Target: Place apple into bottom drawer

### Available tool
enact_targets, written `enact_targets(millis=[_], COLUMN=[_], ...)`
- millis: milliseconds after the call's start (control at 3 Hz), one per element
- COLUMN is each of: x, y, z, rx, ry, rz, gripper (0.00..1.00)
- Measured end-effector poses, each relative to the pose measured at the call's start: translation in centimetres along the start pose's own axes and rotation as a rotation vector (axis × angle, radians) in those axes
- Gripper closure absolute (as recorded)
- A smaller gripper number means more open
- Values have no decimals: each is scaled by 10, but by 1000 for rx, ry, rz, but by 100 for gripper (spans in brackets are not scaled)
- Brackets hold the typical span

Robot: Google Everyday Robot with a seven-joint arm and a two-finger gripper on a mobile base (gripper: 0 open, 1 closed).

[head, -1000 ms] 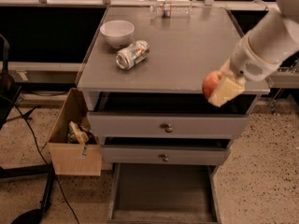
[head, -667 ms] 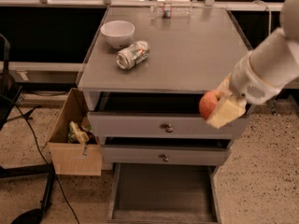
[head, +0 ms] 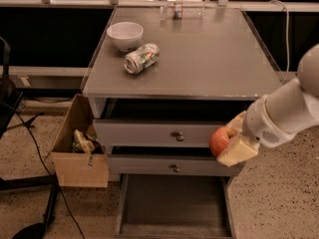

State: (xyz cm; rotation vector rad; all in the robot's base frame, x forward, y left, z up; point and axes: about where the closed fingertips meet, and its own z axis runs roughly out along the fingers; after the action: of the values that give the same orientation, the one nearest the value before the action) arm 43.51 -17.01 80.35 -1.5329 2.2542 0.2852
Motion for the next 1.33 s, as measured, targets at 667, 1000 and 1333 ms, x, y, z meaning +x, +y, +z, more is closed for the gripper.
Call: enact_targets(millis=[667, 1000, 1333], x=[17, 17, 20], y=[-8, -8, -9], z=[33, 33, 46], rx=[61, 61, 80], ry=[-68, -68, -71], rz=[1, 1, -69], gripper=[100, 100, 100])
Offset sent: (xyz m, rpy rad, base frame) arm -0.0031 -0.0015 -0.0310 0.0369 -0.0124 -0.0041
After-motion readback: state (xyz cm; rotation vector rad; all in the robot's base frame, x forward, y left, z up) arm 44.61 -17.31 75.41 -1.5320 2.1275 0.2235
